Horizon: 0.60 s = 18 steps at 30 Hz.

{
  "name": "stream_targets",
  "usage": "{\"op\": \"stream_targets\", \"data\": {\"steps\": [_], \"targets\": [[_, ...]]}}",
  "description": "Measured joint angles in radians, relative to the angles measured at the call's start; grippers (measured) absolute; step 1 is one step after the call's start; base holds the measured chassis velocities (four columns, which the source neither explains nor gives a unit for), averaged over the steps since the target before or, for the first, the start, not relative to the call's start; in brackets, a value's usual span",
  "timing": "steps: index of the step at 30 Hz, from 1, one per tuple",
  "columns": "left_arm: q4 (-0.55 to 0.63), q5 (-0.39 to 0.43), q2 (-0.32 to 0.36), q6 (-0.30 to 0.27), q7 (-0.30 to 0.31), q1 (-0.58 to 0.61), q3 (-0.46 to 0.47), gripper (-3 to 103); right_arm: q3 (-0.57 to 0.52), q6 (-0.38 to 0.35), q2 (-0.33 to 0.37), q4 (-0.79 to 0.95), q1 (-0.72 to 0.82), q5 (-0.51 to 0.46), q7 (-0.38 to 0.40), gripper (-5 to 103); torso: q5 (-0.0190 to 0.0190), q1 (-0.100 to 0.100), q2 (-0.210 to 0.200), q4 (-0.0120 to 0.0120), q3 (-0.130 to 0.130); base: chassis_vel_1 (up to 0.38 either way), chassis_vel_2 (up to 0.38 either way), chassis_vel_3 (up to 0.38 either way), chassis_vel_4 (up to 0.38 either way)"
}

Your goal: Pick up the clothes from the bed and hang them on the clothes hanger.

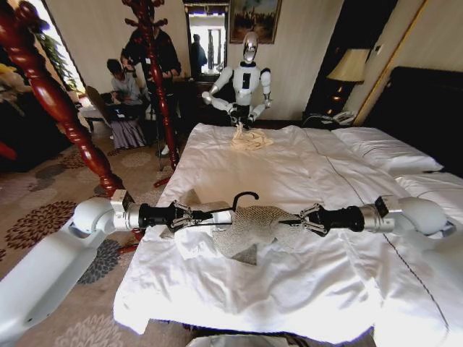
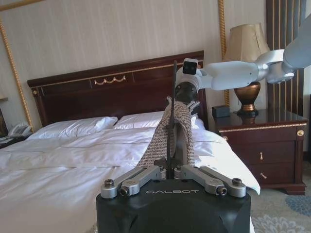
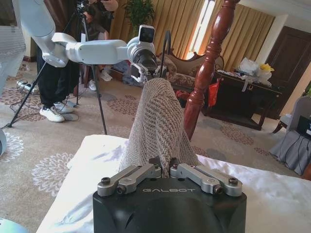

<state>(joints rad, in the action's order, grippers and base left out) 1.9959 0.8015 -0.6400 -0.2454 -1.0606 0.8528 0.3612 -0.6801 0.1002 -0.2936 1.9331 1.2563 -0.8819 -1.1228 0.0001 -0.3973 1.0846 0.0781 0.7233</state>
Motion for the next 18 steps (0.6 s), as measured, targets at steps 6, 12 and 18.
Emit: {"op": "stream_targets", "data": {"steps": [6, 12, 18], "targets": [[-0.006, 0.024, 0.003, 0.018, 0.004, 0.026, 0.036, 7, -0.001, -0.018, -0.006, -0.005, 0.006, 0.0, 0.004, 3, 0.0001, 0.0, 0.0, 0.0, 0.0, 0.0, 0.0, 0.0, 0.0], [-0.003, 0.039, 0.007, 0.023, 0.004, 0.066, 0.103, 28, 0.001, -0.024, -0.012, -0.013, 0.007, 0.0, 0.006, 3, 0.0, 0.0, 0.0, -0.0001, 0.0, 0.0, 0.0, 0.0, 0.0], [0.001, 0.071, 0.003, 0.028, 0.017, 0.104, 0.185, 50, 0.004, -0.025, -0.018, -0.015, 0.013, -0.001, 0.009, 3, 0.0, 0.0, 0.0, 0.0, 0.0, 0.0, 0.0, 0.0, 0.0]]}}
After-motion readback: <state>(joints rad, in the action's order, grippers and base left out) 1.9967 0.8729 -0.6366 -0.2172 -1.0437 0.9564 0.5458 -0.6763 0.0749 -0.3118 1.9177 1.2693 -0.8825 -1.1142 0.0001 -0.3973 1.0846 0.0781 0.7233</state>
